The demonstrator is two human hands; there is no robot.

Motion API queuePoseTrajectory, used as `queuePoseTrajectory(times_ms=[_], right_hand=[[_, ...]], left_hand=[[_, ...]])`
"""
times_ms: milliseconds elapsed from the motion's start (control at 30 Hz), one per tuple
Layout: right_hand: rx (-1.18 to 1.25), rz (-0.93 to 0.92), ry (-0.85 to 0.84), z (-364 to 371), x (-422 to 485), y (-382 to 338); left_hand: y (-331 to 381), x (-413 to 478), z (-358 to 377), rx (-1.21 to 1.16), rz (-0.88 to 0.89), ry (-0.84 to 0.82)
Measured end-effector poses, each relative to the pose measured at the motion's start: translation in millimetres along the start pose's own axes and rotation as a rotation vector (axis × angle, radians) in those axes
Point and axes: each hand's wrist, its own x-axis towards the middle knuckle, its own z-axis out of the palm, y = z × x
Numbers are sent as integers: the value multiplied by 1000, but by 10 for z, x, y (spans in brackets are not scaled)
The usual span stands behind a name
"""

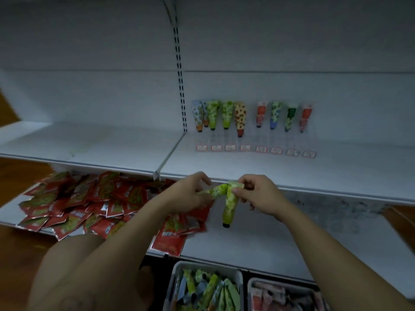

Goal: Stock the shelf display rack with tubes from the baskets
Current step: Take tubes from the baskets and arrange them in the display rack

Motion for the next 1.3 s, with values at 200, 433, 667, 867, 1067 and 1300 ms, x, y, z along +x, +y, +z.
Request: queuePoseTrajectory(times_ms=[200,433,667,867,1067,1300], right_hand=[[15,-61,162,-481,168,-456],[-45,-148,257,-889,495,-804],[-25,-183,318,-1005,1005,-924],[-148,-193,337,-1003,1492,-871],[-339,-256,387,-988,2018,-866],[-547,-414,342,-768,2656,-979]], left_hand=[[437,137,-486,-120,84,238],[583,469,-847,-85,87,401],[559,905,-1004,-193,134,552],[349,1328,-1136,-311,170,596],[229,1765,-1286,-212,228,666],[136,2155,-1386,-79,234,620]])
